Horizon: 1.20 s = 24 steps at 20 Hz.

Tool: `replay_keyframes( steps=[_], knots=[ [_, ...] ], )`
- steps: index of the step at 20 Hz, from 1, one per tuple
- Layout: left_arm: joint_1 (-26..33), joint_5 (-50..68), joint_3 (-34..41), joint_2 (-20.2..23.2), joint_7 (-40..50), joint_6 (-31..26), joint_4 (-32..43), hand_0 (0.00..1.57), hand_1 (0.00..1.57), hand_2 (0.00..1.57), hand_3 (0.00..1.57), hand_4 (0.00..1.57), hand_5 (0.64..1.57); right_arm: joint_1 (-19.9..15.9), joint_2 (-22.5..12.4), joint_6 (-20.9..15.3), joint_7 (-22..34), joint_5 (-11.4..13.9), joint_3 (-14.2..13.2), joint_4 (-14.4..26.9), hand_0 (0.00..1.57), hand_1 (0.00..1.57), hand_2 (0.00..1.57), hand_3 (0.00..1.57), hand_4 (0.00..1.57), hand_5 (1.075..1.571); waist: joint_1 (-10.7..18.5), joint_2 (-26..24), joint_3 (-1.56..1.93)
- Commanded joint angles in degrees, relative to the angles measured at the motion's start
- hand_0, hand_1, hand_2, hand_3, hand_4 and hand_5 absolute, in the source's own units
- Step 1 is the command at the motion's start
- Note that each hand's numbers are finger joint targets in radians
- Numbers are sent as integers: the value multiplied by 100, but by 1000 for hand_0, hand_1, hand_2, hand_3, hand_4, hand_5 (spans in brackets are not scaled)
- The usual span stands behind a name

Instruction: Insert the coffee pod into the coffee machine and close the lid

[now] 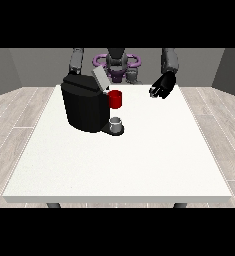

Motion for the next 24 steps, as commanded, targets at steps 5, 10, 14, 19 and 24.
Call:
replay_keyframes(
  steps=[5, 10, 14, 19, 24],
  knots=[
    [-534, 60, 38, -535, 918, -681, -291, 1402, 1402, 1390, 1329, 542, 1571, -40, 30, 111, 310, -34, 65, -36, 0, 0, 0, 0, 0, 1571, -141, -425, 0],
    [-1230, -10, 142, -510, 1296, -810, -425, 1403, 1403, 1396, 1341, 598, 1571, -7, 232, 48, -507, -116, 99, 92, 0, 0, 0, 0, 0, 1571, -285, -151, 2],
    [-1724, 303, 556, -359, 1237, -1071, -304, 1380, 1380, 1397, 1375, 522, 1571, -358, 71, 211, 3, -134, 87, -252, 0, 0, 0, 0, 0, 1571, -569, -32, -1],
    [-2629, 608, 1071, 38, 1661, -1521, -124, 1202, 1202, 1240, 1256, 491, 1571, -687, -179, 303, 4, -190, -92, -293, 0, 0, 0, 0, 0, 1571, -836, 287, 0],
    [-2870, 418, 943, -170, 1742, -1176, -147, 1174, 1174, 1254, 1266, 479, 1571, -750, 79, -25, -208, -53, -2, -361, 0, 0, 0, 0, 0, 1571, -981, 630, 1]
  ],
)
